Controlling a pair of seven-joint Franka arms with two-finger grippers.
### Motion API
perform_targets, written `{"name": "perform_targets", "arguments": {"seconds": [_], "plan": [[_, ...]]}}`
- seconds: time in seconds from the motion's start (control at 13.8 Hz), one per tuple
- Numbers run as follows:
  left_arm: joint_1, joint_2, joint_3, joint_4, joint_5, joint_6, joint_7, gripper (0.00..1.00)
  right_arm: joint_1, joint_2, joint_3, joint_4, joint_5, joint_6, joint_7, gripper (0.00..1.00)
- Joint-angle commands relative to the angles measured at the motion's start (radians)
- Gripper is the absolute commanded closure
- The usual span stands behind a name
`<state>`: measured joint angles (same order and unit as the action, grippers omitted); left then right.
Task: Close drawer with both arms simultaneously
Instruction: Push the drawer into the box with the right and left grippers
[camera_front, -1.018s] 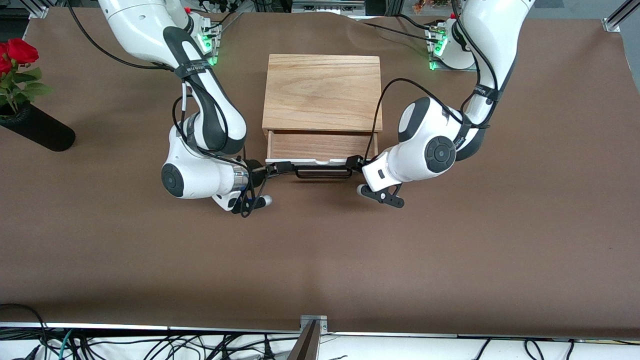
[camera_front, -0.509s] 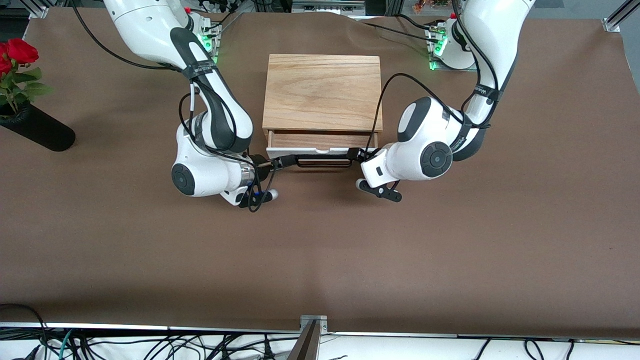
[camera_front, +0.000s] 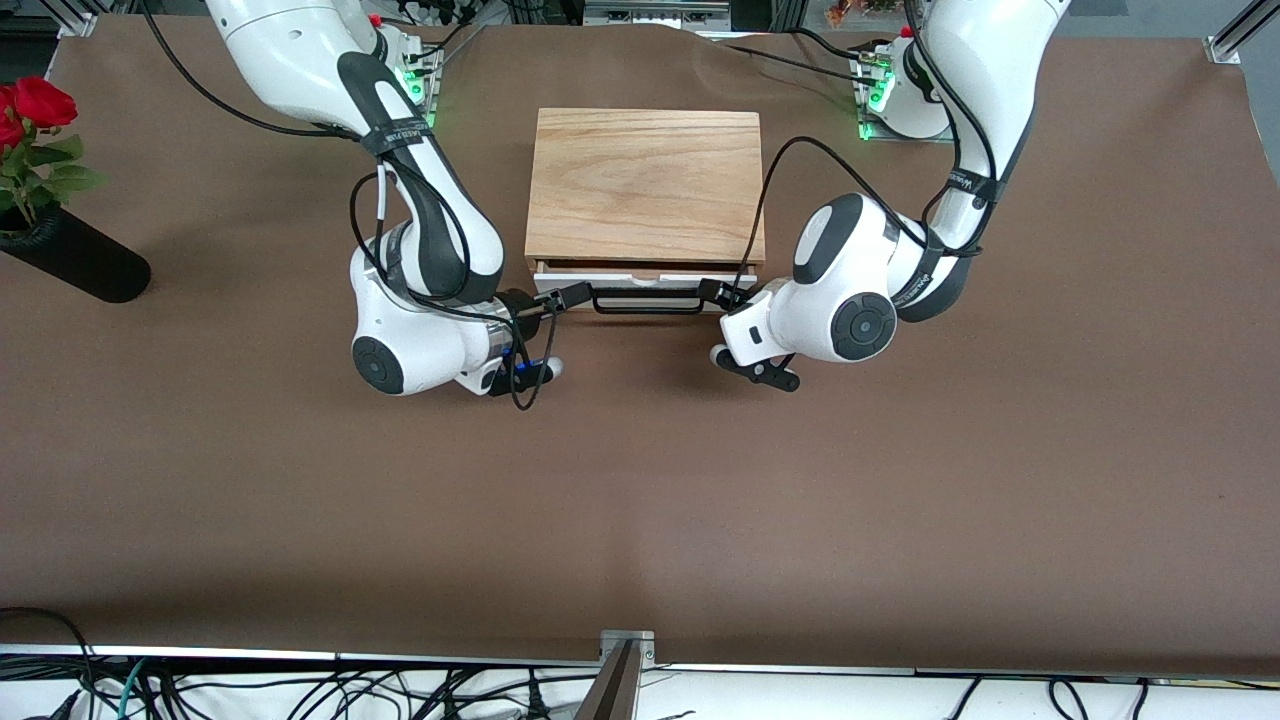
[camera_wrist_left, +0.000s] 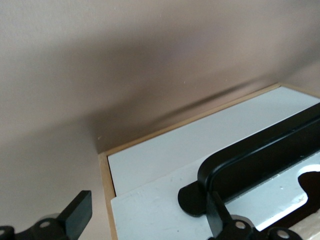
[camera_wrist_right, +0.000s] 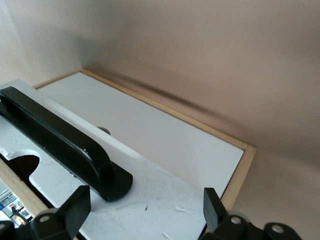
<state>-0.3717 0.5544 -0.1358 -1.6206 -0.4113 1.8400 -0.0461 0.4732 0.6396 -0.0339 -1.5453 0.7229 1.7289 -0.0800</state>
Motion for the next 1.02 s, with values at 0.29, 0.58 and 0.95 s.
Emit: {"name": "perform_targets", "arguments": {"seconds": [0.29, 0.58, 0.95], "plan": [[-0.004, -0.007, 0.002, -0.024, -0.012, -0.082, -0.075, 0.0, 0.001, -0.08, -0.004, -0.125, 0.015, -0.017, 0.003, 0.0], [-0.004, -0.007, 0.002, -0.025, -0.012, -0.093, -0.081, 0.0, 0.001, -0.094, -0.004, -0.159, 0.009, -0.025, 0.003, 0.0], [-0.003, -0.007, 0.002, -0.013, -0.001, -0.111, -0.084, 0.0, -0.002, -0.094, -0.008, -0.127, 0.0, -0.017, 0.003, 0.0]]}}
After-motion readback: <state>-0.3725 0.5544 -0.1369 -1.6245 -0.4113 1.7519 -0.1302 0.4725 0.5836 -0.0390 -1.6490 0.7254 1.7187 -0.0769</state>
